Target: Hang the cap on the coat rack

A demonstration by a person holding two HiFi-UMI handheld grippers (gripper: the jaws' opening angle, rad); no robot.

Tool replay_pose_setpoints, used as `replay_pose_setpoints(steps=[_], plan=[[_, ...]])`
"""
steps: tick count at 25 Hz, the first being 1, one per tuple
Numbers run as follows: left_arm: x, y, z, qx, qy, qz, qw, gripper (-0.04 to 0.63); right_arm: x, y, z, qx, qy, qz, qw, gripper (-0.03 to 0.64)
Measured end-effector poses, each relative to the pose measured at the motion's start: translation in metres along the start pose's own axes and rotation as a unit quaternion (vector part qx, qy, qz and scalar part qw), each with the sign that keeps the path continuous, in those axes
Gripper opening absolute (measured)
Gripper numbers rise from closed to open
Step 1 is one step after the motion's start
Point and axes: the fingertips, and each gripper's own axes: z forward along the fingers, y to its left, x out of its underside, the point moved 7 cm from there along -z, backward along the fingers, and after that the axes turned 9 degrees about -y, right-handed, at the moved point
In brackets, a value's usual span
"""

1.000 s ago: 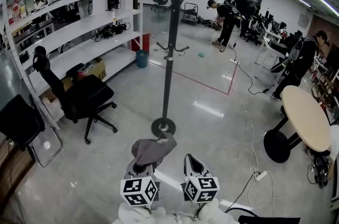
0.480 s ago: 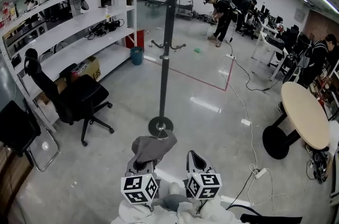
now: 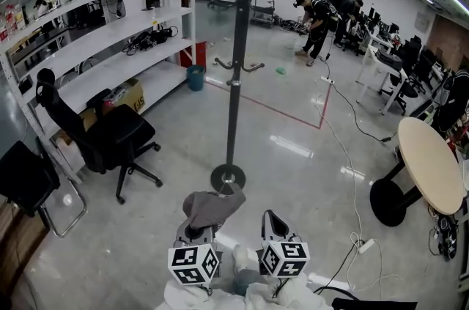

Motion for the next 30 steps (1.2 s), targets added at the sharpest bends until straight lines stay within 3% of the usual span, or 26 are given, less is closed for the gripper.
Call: replay_pose_setpoints(steps=[14,30], plan=[[0.002,0.011,0.05,-0.013,-0.002,0.001,0.9999,0.015,-0.006,-0.013,0.062,-0.018,-0.004,-0.02,1.0,0.009],[-0.011,0.009,0.132,-0.016,-0.002,0.012,0.9998,0.015,-0.027,-0.038,0.143,-0.041,-0.007,-0.007,0.999,0.009]])
